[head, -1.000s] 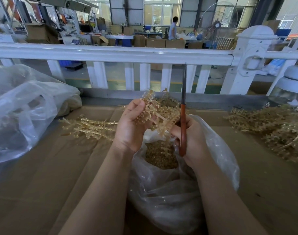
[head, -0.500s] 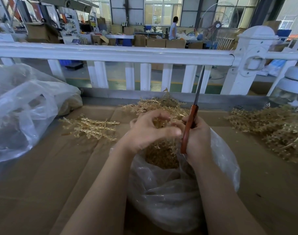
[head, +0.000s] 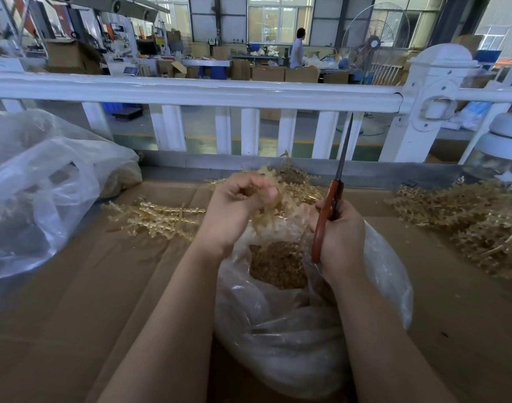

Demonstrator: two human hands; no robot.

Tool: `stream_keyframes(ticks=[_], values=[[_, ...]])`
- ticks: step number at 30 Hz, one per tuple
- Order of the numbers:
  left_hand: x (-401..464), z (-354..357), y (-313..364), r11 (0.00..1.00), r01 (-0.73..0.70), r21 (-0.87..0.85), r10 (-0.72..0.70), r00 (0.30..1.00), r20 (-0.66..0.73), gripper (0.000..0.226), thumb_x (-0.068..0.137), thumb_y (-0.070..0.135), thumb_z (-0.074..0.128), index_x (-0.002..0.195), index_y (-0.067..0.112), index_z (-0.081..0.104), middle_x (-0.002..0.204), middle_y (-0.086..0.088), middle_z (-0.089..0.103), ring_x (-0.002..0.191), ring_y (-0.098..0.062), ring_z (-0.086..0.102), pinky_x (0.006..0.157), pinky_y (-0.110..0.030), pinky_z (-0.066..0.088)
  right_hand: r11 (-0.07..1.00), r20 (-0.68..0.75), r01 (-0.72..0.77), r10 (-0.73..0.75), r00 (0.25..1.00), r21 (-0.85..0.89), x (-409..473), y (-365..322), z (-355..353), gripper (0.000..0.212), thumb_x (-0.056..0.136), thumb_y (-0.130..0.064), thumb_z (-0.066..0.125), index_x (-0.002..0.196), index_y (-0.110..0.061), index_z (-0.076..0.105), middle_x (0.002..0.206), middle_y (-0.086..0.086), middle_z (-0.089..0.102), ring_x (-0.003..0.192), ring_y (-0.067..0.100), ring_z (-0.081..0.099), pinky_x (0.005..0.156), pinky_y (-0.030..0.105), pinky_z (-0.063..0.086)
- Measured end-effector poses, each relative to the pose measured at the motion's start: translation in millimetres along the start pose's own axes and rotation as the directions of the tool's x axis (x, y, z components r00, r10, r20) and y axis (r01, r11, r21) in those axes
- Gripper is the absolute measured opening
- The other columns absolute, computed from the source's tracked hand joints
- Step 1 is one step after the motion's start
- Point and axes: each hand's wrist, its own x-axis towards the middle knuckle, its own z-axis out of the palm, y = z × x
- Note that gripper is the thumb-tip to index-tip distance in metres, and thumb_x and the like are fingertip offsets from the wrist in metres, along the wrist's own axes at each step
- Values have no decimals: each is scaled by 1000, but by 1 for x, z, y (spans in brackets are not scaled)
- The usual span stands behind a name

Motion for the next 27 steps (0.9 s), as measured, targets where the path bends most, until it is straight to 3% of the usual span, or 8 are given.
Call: stream_keyframes(ticks=[3,6,9,13,16,20,23,27], values=[[3,-5,5,962,-45,-268,0,986,-167,4,81,16,69,80,20,68,66,11,63,58,-4,50,56,-16,41,999,-12,19,-20,1000,-32,1,1,0,19,86,-19,80,81,-23,62,65,-6,65,61,19,64,62,37,55],[6,-9,7,912,-106,-397,-37,941,-336,12,92,8,61,83,17,62,55,11,47,50,-5,31,47,-19,24,997,-18,29,-30,999,-75,4,3,1,15,85,-21,81,85,-21,65,74,0,69,66,22,65,66,40,57],[6,-13,12,845,-186,-502,-61,898,-435,13,95,11,58,86,20,57,59,8,48,53,-5,39,51,-18,31,989,-45,32,-39,998,-142,4,5,2,16,86,-27,79,92,-16,69,80,0,72,73,20,70,71,40,60],[6,-18,14,782,-220,-583,-73,897,-436,10,95,16,60,86,21,57,68,5,50,60,-7,46,56,-18,39,983,-72,31,-44,996,-180,5,7,1,16,86,-29,79,93,-17,69,81,-3,72,76,12,69,70,33,58],[6,-16,8,861,-229,-453,-4,890,-457,9,97,13,59,89,17,59,75,0,64,70,-13,62,66,-22,50,980,-85,21,-39,996,-199,7,9,1,18,86,-28,79,91,-14,69,81,-1,71,78,15,69,73,35,59],[9,-10,-10,998,-64,-12,51,883,-467,9,96,14,63,90,21,63,86,7,72,84,-10,69,72,-17,52,977,-81,22,-40,996,-212,6,7,1,21,85,-31,80,91,-15,68,81,-2,71,77,14,69,68,29,56],[8,-5,-30,931,202,303,-65,911,-407,19,97,10,59,94,28,66,87,14,69,64,6,58,54,-8,42,975,-82,21,-40,996,-219,6,8,1,22,84,-32,80,90,-16,67,80,-2,70,75,13,68,67,29,55],[7,-2,-37,846,323,424,-189,926,-327,29,97,5,56,120,19,66,113,6,69,99,-6,63,77,-13,46,975,-79,41,-60,995,-219,6,8,1,23,82,-33,82,90,-16,68,78,-4,70,73,8,66,64,24,51]])
